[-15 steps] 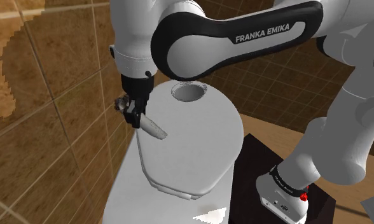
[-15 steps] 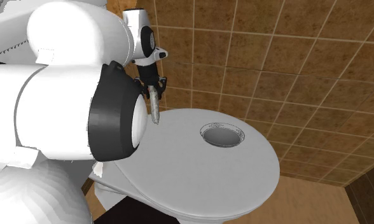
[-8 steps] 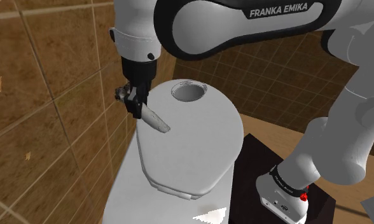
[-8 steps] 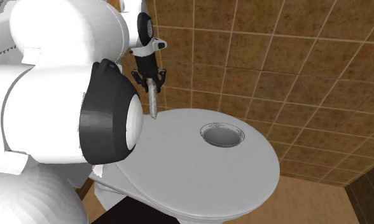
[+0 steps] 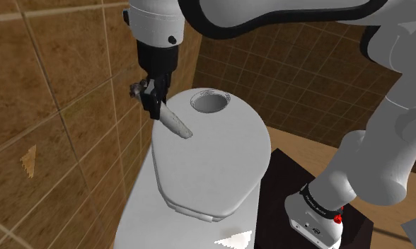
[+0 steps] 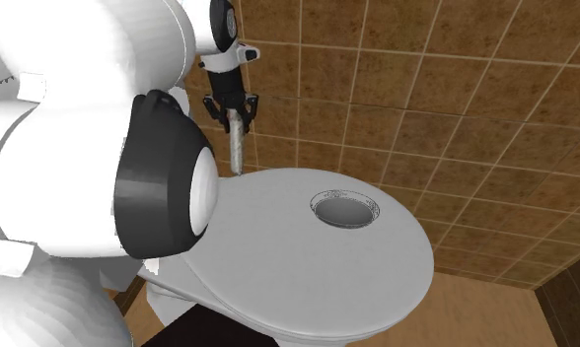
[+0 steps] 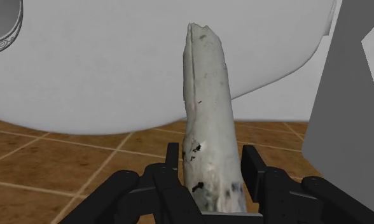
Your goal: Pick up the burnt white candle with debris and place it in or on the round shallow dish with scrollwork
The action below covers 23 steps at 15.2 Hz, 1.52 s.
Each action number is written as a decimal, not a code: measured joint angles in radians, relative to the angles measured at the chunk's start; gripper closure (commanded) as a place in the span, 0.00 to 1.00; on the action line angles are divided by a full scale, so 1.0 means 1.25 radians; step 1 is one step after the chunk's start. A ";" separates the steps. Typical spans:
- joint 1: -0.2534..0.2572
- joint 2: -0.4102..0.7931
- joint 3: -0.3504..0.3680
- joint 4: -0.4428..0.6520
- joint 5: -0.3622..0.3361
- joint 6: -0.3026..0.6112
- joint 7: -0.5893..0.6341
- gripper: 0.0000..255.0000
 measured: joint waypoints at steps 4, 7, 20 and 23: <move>-0.051 -0.067 -0.024 -0.080 0.029 0.027 -0.072 1.00; -0.084 -0.112 -0.046 -0.126 0.047 0.037 -0.130 1.00; -0.215 -0.220 -0.177 -0.244 0.076 0.074 -0.397 1.00; -0.241 -0.218 -0.207 -0.235 0.073 0.072 -0.452 1.00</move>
